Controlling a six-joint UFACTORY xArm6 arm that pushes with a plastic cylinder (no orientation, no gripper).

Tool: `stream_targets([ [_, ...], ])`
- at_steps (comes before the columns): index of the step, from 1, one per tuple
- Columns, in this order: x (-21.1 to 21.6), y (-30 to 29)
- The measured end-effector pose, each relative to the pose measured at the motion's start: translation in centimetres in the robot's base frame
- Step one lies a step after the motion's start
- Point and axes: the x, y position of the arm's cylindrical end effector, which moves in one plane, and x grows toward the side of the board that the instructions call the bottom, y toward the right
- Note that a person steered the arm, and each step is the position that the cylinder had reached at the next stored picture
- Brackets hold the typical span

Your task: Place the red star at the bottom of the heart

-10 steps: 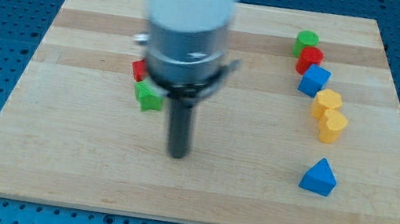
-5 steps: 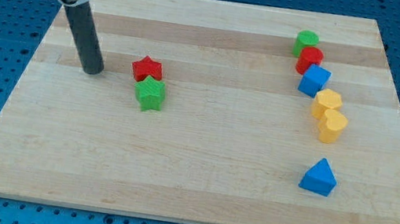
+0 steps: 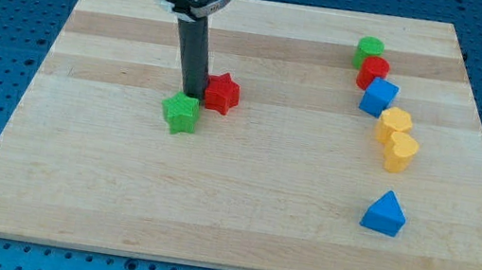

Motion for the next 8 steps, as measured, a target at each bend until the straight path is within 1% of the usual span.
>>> stream_targets([
  [2, -1.4, 0.1],
  [3, -1.4, 0.1],
  [4, -1.4, 1.7],
  [7, -1.4, 8.9],
  [8, 0.4, 9.9],
])
